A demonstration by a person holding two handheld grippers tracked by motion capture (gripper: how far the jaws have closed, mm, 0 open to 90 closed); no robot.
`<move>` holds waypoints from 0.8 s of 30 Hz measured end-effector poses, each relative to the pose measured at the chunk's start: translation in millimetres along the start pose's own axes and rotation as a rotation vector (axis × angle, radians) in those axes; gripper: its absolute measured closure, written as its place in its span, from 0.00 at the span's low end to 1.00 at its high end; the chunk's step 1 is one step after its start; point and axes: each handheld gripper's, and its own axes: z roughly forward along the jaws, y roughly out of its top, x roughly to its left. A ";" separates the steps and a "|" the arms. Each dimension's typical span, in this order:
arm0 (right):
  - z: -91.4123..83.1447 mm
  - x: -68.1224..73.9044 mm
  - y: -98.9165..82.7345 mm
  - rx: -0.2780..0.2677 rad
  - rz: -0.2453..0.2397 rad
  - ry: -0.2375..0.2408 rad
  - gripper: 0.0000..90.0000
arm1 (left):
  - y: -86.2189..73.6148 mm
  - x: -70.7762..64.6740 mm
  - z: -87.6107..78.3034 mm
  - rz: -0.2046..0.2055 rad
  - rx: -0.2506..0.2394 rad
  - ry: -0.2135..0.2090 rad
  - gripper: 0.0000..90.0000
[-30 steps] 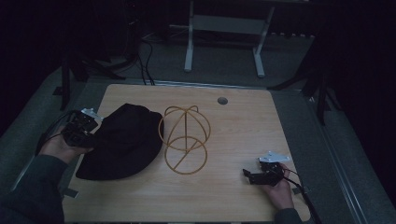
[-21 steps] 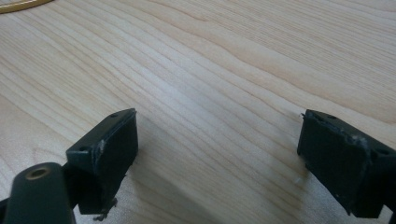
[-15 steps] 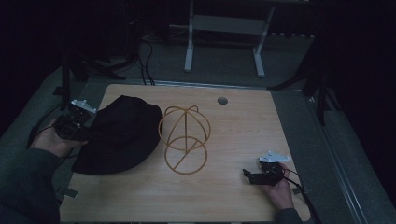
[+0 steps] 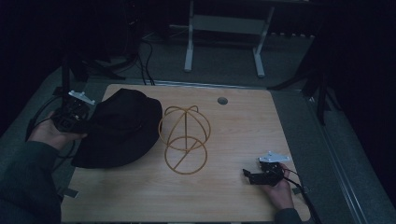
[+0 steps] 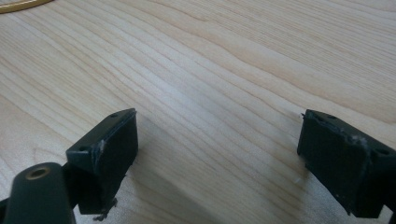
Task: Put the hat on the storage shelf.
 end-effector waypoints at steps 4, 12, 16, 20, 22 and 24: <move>0.0 0.0 0.0 0.000 -0.001 0.000 0.13 | 4.7 0.8 -5.2 0.001 -0.019 -0.007 0.98; 0.0 0.0 0.0 0.000 -0.001 0.000 0.13 | 15.9 1.0 -16.0 0.005 -0.042 0.003 0.98; 0.0 0.0 0.0 0.000 -0.001 0.000 0.13 | 20.6 -0.2 -20.7 0.004 -0.052 0.001 0.98; 0.0 0.0 0.0 0.000 -0.001 -0.001 0.13 | 25.4 -1.4 -25.2 0.011 -0.058 0.003 0.98; 0.0 0.0 0.0 0.000 0.000 0.000 0.13 | 28.0 -1.8 -28.0 0.017 -0.060 0.003 0.98; 0.0 0.0 0.0 0.000 0.000 0.000 0.13 | 30.4 -2.4 -30.8 0.020 -0.065 0.005 0.98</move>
